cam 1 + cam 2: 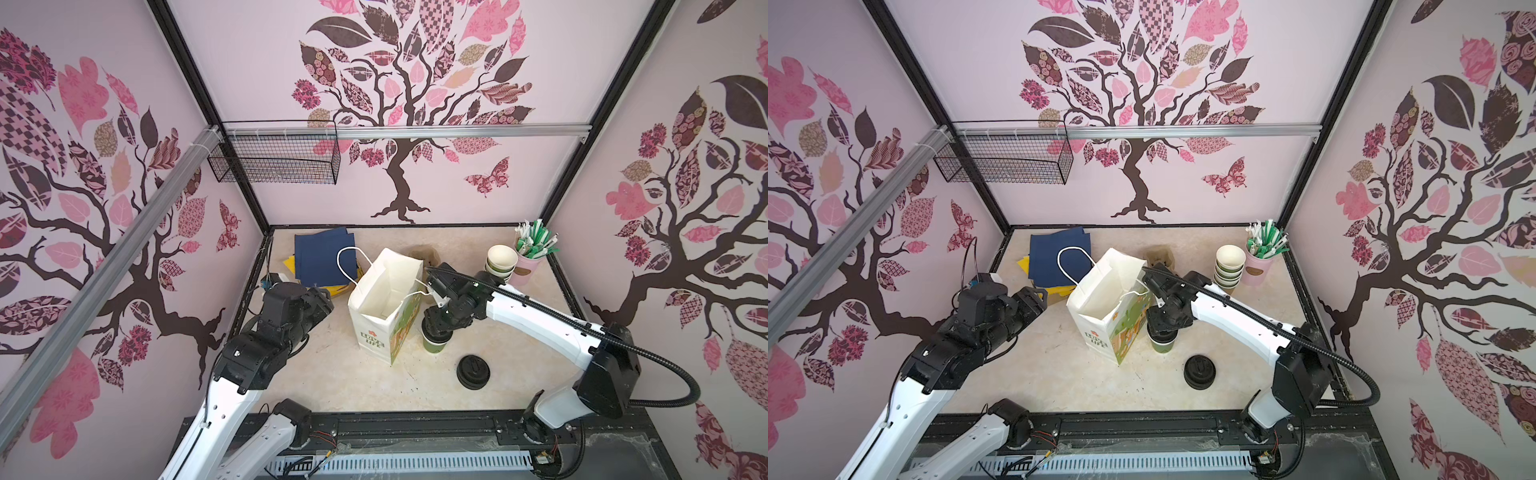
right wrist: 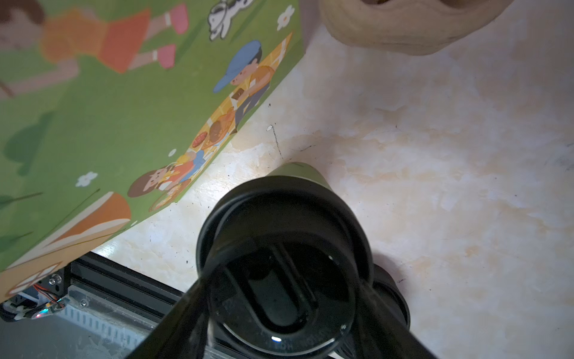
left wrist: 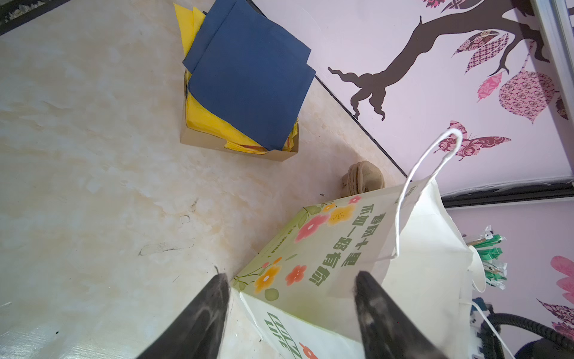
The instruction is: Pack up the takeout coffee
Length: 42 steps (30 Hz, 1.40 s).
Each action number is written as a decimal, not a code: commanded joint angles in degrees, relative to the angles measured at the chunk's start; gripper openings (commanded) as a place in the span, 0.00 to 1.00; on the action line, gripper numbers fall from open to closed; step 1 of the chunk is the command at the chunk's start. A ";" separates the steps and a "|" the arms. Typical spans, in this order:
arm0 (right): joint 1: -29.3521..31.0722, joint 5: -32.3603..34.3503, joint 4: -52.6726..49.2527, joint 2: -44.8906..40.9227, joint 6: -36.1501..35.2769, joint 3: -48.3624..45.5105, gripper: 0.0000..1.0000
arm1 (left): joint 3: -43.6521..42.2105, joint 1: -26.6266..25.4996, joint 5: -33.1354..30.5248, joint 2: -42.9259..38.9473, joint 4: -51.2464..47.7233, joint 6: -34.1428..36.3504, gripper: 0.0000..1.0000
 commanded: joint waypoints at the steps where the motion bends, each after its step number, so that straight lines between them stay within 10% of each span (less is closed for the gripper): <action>1: 0.51 0.33 -0.67 0.79 -0.78 0.23 0.68 | -1.39 0.21 -0.02 -0.30 0.66 0.25 0.68; 42: 0.94 4.75 -1.36 -0.13 -1.10 0.19 0.67 | -1.53 0.26 -0.10 -0.21 0.70 0.29 0.68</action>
